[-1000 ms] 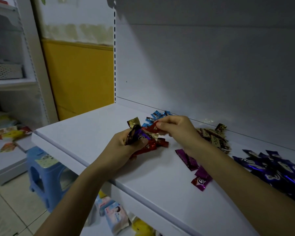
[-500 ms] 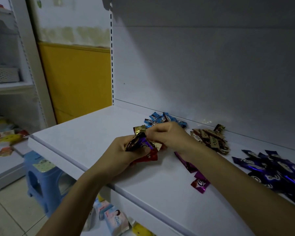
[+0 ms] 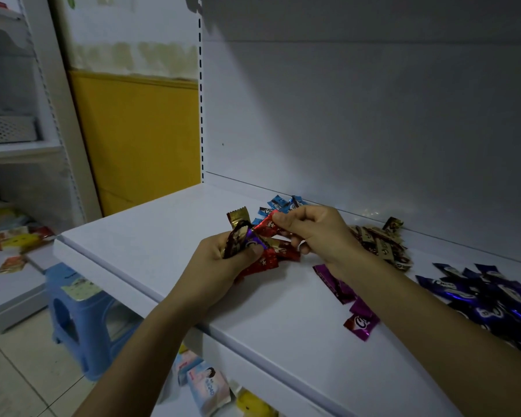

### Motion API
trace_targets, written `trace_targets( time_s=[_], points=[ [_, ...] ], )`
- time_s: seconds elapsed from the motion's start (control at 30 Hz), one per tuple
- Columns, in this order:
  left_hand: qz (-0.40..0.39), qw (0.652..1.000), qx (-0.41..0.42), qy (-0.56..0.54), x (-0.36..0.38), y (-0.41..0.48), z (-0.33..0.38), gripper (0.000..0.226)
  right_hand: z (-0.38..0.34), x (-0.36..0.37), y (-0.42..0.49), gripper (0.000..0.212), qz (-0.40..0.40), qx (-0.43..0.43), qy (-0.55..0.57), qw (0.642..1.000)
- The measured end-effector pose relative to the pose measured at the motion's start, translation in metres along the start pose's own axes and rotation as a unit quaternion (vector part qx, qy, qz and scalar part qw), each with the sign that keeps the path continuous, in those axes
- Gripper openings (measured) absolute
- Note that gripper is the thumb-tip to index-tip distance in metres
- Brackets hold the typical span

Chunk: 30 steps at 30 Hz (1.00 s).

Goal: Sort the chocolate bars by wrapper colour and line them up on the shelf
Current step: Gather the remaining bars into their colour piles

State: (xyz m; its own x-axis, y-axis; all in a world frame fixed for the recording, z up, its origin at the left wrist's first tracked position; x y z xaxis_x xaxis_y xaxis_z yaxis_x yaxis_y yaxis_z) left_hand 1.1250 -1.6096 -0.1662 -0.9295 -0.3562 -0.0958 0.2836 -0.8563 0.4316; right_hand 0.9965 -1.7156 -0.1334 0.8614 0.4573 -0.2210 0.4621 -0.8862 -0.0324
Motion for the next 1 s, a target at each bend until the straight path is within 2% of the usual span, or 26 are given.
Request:
trace_targets(
  time_s=[0.23,0.4,0.57,0.73,0.87,1.0],
  points=[
    [0.026,0.999,-0.019,0.008,-0.002,0.002,-0.006,0.009,0.005,0.000,0.002,0.004,-0.035,-0.009,-0.074,0.997],
    [0.057,0.998,-0.021,0.015,-0.006,0.003,-0.007,0.009,0.004,0.002,0.001,0.018,-0.021,-0.048,-0.120,0.991],
    [0.105,0.994,-0.025,-0.010,-0.012,0.003,-0.011,0.004,0.007,0.005,0.002,0.022,-0.112,-0.018,-0.119,0.986],
    [0.142,0.989,-0.028,-0.012,-0.016,0.003,-0.013,0.005,0.009,-0.006,0.008,0.007,-0.056,-0.027,-0.119,0.991],
    [0.117,0.993,-0.026,-0.009,-0.014,0.003,-0.011,0.005,0.009,0.005,0.008,0.004,-0.092,-0.033,-0.148,0.984],
    [0.142,0.989,-0.042,0.006,-0.015,0.002,-0.012,0.007,0.010,0.005,0.006,0.013,-0.094,-0.028,-0.168,0.981]
  ],
)
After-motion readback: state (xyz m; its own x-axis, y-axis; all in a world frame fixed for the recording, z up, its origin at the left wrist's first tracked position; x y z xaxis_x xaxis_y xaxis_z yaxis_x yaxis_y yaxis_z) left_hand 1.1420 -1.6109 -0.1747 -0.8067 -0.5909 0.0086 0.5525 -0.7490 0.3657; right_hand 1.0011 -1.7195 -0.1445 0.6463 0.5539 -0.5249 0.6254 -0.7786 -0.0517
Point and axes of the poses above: each hand's wrist, its own y-axis towards the middle knuckle, its own x-axis out of the palm, z = x × y, the point moved 6 cm from there along y, towards the middle knuckle, and after that the axes turned 10 degrees about x, right-handed, at the moved point
